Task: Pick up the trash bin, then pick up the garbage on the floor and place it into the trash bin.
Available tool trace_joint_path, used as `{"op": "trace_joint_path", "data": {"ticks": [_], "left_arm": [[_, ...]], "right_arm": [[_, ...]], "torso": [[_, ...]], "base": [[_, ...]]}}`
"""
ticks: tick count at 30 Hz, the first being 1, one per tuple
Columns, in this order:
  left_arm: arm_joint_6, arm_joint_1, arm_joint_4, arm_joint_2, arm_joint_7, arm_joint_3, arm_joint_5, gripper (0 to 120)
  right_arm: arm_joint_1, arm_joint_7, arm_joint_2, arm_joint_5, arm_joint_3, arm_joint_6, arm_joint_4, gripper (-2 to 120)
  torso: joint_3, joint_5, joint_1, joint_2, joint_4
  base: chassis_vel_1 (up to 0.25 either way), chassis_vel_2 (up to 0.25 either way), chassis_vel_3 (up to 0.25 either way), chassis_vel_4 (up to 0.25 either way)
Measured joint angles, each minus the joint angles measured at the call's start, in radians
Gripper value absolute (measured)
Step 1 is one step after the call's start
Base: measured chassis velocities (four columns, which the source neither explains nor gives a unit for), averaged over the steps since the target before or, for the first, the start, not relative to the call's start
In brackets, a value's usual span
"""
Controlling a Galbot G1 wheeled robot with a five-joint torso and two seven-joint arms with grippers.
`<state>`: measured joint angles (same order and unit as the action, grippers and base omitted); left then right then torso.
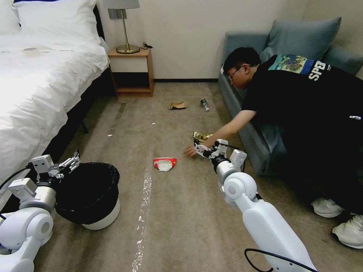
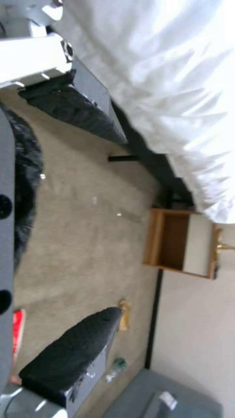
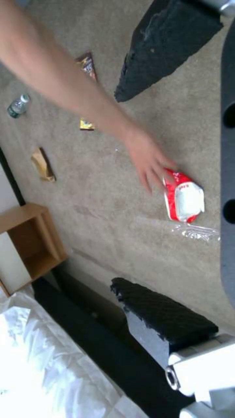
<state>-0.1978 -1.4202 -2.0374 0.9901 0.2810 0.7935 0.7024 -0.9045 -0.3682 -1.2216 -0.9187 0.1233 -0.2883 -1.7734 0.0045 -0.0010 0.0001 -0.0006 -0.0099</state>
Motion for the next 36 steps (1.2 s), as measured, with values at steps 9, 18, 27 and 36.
{"op": "trace_joint_path", "data": {"ticks": [9, 18, 27, 36], "left_arm": [[-0.074, 0.017, -0.201, 0.122, 0.156, 0.026, -0.146, 100], [-0.03, -0.007, -0.146, 0.104, 0.124, 0.035, -0.17, 100], [0.021, -0.059, -0.075, 0.068, 0.067, 0.032, -0.211, 100], [0.022, -0.08, -0.04, -0.001, 0.054, 0.033, -0.202, 100]], "right_arm": [[-0.246, -0.002, 0.062, -0.002, 0.218, -0.025, -0.242, 100], [-0.406, -0.002, 0.099, -0.004, 0.349, -0.038, -0.388, 100], [-0.647, 0.032, 0.175, 0.001, 0.545, -0.042, -0.589, 100], [-0.7, 0.077, 0.196, 0.04, 0.545, -0.019, -0.568, 100]], "torso": [[0.0, -0.0003, 0.0, 0.0, -0.0005], [0.0, 0.0014, 0.0, 0.0, -0.0002], [0.0, -0.0004, 0.0, 0.0, -0.0009], [0.0, 0.0, 0.0, 0.0, -0.0005]], "base": [[0.0, 0.0, 0.0, 0.0], [0.0, 0.0, 0.0, 0.0], [0.0, 0.0, 0.0, 0.0], [0.0, 0.0, 0.0, 0.0]]}}
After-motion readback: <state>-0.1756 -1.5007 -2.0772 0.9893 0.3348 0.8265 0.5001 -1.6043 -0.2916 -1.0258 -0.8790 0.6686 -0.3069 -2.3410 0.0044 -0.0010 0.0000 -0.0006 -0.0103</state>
